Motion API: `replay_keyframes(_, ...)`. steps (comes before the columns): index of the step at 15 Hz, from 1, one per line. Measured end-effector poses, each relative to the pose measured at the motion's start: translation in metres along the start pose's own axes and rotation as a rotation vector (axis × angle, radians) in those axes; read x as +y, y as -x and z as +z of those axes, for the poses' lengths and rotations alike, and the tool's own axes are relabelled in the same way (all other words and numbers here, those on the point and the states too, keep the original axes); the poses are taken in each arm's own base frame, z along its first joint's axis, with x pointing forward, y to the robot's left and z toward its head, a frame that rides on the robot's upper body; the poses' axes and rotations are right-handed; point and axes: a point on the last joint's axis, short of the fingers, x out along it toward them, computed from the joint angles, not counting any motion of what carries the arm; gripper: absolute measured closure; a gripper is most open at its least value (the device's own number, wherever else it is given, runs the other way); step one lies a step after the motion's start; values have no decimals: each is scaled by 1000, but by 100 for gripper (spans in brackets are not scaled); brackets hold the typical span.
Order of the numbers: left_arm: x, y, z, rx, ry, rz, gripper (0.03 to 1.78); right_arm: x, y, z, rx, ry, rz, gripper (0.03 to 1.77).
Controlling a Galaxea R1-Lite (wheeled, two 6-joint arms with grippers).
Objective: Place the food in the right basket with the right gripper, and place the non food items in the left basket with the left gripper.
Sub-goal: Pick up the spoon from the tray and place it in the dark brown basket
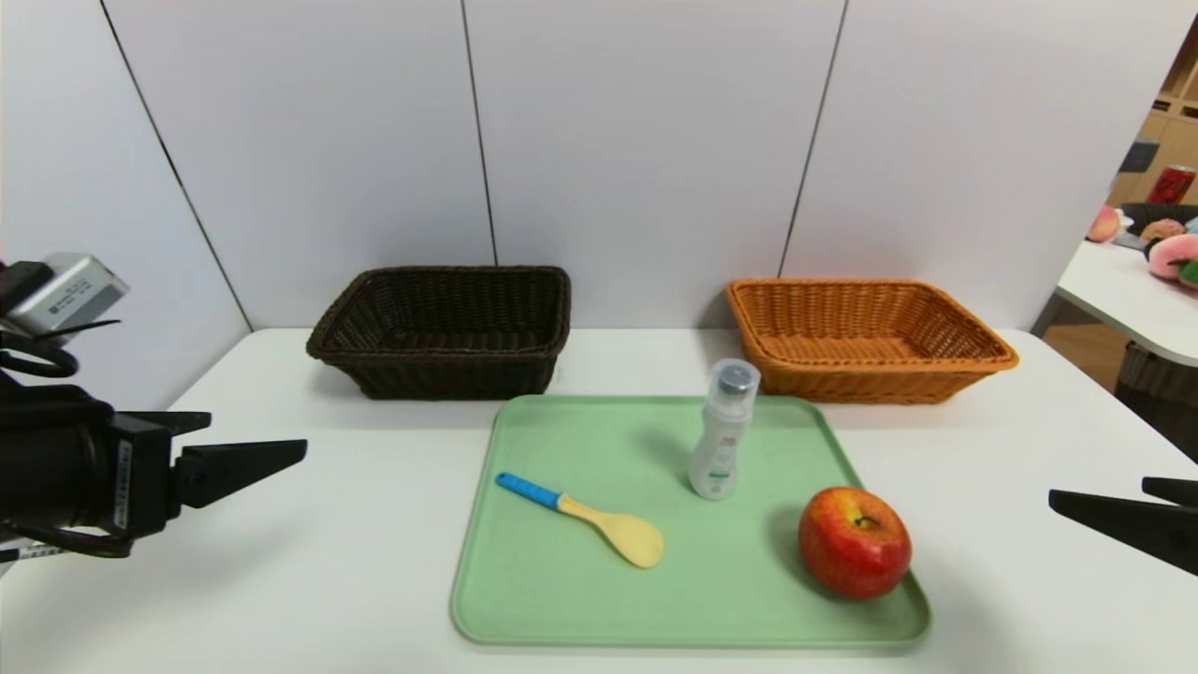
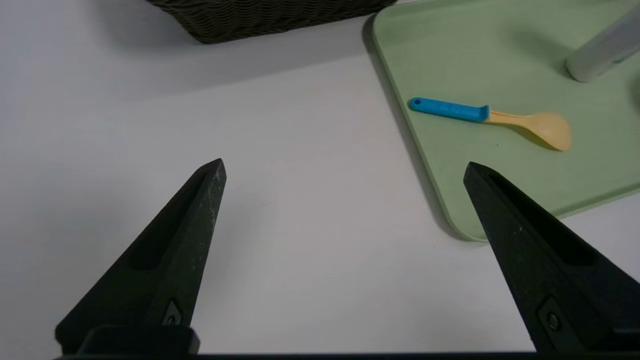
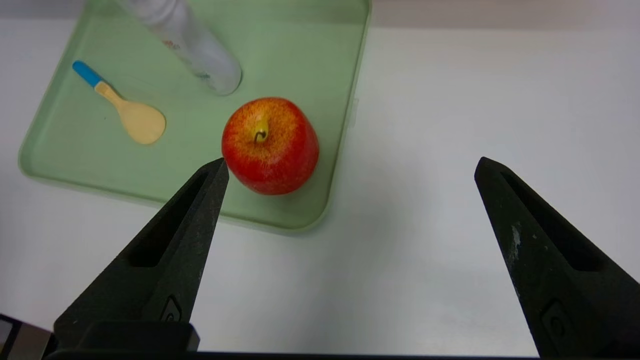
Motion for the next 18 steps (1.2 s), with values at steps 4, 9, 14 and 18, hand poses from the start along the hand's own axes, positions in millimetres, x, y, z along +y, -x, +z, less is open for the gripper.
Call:
replay_keyframes(4, -19, -33, 9, 30, -93, -147, 12, -1, -10, 1, 57, 10, 52, 10)
replay_keyframes(9, -55, -71, 34, 39, -250, -306, 12, -2, -17, 3, 81, 4, 88, 10)
replay_keyframes(14, -79, -101, 49, 69, -335, -377, 12, -3, -20, 3, 96, -1, 87, 10)
replay_keyframes(18, -91, -117, 49, 163, -452, -435, 12, -3, -22, 3, 102, -5, 87, 10)
